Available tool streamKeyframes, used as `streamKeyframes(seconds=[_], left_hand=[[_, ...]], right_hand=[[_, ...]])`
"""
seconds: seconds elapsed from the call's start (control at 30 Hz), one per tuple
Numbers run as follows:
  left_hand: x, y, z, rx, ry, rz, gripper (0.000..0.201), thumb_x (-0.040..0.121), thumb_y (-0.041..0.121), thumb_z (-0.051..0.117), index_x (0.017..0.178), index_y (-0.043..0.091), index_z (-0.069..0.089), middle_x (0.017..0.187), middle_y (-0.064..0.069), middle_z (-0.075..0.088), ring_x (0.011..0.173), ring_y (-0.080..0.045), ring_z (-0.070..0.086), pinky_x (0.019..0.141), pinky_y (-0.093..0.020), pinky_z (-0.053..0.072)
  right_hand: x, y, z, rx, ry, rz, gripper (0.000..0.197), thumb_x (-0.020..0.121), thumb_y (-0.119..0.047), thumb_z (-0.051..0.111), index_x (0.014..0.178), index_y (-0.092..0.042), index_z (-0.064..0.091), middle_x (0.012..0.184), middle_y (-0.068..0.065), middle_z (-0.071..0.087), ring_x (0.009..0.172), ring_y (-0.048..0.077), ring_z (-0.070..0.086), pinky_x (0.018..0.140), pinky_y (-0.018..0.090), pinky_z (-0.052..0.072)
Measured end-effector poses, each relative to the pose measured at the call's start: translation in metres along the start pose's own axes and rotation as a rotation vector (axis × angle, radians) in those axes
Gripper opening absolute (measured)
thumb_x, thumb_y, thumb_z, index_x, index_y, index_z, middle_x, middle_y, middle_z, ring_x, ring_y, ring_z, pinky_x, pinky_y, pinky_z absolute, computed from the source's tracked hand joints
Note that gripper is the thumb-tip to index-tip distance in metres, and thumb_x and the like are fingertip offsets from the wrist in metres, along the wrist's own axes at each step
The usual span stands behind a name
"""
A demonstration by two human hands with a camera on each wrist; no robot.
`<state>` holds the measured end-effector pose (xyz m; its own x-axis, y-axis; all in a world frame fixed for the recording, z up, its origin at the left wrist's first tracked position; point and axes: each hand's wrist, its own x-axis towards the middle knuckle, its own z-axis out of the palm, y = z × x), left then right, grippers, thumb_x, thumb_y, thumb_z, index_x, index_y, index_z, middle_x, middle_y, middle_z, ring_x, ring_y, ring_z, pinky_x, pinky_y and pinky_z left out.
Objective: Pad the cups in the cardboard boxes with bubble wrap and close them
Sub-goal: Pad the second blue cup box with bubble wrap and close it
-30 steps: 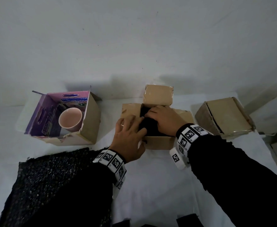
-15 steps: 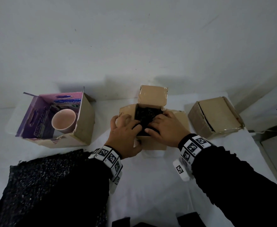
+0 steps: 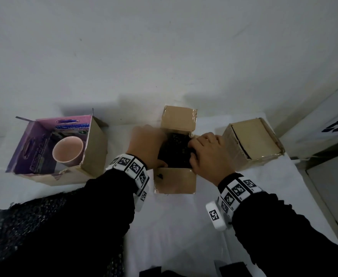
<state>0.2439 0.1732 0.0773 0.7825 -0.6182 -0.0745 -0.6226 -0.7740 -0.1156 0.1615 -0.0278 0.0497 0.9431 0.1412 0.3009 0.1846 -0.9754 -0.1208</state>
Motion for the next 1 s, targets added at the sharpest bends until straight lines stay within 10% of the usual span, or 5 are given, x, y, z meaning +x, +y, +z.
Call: streamKeyframes(seconds=[0.17,0.37,0.6,0.73,1.0], left_hand=[[0.001,0.001,0.000,0.125,-0.102,0.017,0.066,0.070,0.080,0.048,0.118,0.035,0.059,0.124,0.011,0.053,0.125,-0.021,0.031,0.103,-0.053,0.018],[-0.004,0.011,-0.002,0.112,-0.108,-0.062,0.060,0.069,0.079,0.047,0.099,0.029,0.065,0.103,0.009,0.061,0.116,-0.025,0.035,0.100,-0.052,0.019],[-0.018,0.010,0.007,0.097,0.015,-0.125,0.072,0.063,0.086,0.036,0.093,0.028,0.067,0.103,0.010,0.059,0.109,-0.023,0.037,0.094,-0.046,0.023],[-0.022,0.011,0.010,0.037,-0.082,-0.101,0.050,0.079,0.063,0.041,0.105,0.030,0.066,0.124,0.011,0.053,0.126,-0.024,0.029,0.105,-0.057,0.012],[-0.015,0.009,0.002,0.017,-0.154,-0.163,0.041,0.073,0.055,0.058,0.106,0.031,0.065,0.122,0.010,0.054,0.127,-0.026,0.028,0.106,-0.059,0.009]], right_hand=[[0.001,-0.008,0.002,-0.179,-0.113,0.013,0.020,0.073,-0.025,0.054,0.090,-0.017,0.058,0.095,0.005,0.063,0.106,0.030,0.052,0.090,0.047,0.030],[0.016,-0.023,-0.004,-0.187,-0.227,0.080,0.011,0.065,-0.012,0.059,0.075,-0.015,0.061,0.075,0.008,0.061,0.083,0.030,0.052,0.075,0.040,0.036],[0.008,-0.053,0.011,0.136,-0.279,0.275,0.030,0.093,-0.013,0.045,0.121,-0.003,0.051,0.113,0.014,0.059,0.099,0.028,0.056,0.074,0.031,0.041],[0.020,-0.060,0.016,0.150,-0.403,0.377,0.055,0.095,-0.018,0.045,0.143,0.003,0.027,0.127,0.017,0.054,0.106,0.029,0.058,0.077,0.031,0.043],[0.033,-0.048,-0.004,0.125,-0.405,0.294,0.017,0.091,-0.005,0.046,0.107,-0.004,0.053,0.107,0.015,0.061,0.091,0.031,0.061,0.066,0.031,0.037]])
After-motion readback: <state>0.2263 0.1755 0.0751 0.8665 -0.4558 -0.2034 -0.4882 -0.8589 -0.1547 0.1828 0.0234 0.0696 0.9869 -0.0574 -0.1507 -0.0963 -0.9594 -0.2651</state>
